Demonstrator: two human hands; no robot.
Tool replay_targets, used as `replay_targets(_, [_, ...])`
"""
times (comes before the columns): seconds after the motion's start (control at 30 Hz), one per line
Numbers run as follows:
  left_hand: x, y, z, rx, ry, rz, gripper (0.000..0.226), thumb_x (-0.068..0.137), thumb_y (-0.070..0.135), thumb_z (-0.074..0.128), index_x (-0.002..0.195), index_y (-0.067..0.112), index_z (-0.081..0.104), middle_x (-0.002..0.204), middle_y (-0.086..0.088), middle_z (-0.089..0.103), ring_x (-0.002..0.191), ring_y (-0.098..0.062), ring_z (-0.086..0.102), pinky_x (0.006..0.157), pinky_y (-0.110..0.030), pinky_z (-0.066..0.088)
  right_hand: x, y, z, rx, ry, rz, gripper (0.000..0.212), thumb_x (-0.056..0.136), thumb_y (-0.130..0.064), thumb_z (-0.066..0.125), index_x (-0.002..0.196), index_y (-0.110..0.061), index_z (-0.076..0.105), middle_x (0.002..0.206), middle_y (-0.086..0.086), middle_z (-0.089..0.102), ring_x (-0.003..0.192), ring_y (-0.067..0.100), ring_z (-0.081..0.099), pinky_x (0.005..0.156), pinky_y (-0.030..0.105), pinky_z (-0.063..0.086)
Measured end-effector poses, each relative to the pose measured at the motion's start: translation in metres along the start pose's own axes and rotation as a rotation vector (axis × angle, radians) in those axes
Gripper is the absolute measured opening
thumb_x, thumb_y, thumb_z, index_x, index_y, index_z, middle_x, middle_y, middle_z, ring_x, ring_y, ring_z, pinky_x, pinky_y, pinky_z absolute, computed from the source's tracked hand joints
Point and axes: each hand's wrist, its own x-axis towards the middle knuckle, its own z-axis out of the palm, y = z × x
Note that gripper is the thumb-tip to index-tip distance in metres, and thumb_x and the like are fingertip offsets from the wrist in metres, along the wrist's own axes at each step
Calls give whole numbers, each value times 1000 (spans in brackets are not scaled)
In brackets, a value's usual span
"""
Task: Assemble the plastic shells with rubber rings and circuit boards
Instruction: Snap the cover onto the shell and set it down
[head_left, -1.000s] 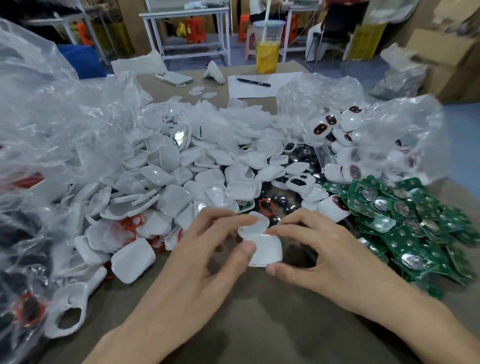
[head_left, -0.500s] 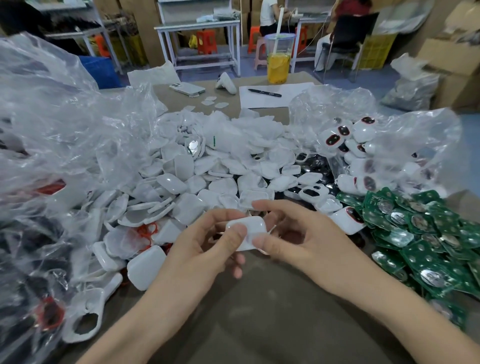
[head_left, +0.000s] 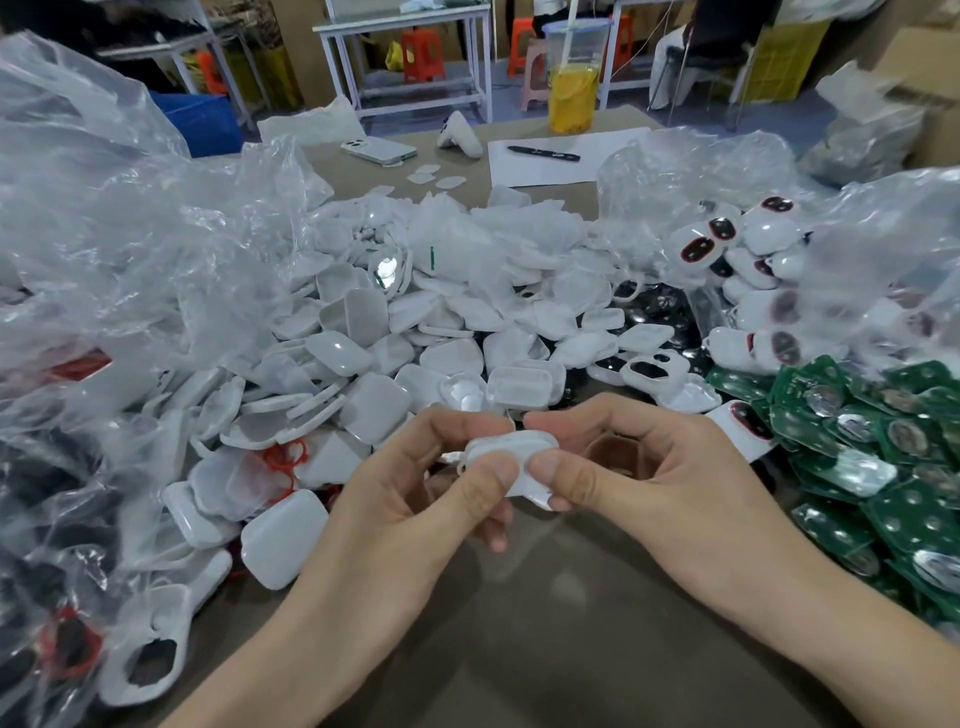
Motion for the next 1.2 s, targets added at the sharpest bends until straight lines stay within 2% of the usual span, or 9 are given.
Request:
replay_targets(0.27, [0,0,0,-58,14,-26,28,74,41,78,96,25,76,86,-7,72,71,-17,63,65,-24,52,0,1,0,-4,-16,-4,12,76,-35,75,87,-33,77,68,-5,71,67,7,65,66,10,47])
replay_targets(0.5, [-2,0,0,-41,45,-39,30,70,43,80,95,27,76,86,-7,74,68,-18,63,63,-25,52,-1,3,1,-14,-11,-3,15,74,-38,76,89,-34,78,68,-1,71,69,9,66,69,12,48])
replay_targets(0.67, [-1,-2,2,-20,91,-30,30,68,45,79,93,28,77,84,-10,75,65,-21,62,65,-34,49,0,6,3,-13,2,1,16,75,-36,76,90,-32,78,69,-2,72,68,7,65,69,12,48])
replay_targets(0.8, [0,-4,5,-44,104,-29,30,67,43,79,92,28,78,84,-9,75,63,-18,62,57,-26,50,-1,9,3,-12,18,10,17,76,-32,76,92,-27,79,69,-3,72,68,9,67,70,15,50])
replay_targets(0.93, [0,-5,4,-40,118,-19,31,66,45,79,92,27,78,80,-10,74,61,-17,61,56,-25,50,-1,8,4,11,20,17,17,76,-30,76,92,-27,79,75,0,74,67,10,68,70,15,50])
replay_targets(1.07, [0,-5,4,-17,122,-17,24,70,44,79,89,30,77,80,-12,74,59,-19,60,56,-27,50,0,8,5,23,23,22,18,75,-31,77,93,-28,79,77,0,75,67,11,69,70,15,51])
replay_targets(1.2, [1,-6,4,-29,123,-22,10,77,29,74,87,28,77,84,-11,75,59,-18,58,57,-25,49,0,9,7,24,34,37,18,74,-30,78,93,-28,79,74,2,74,69,10,69,72,15,51])
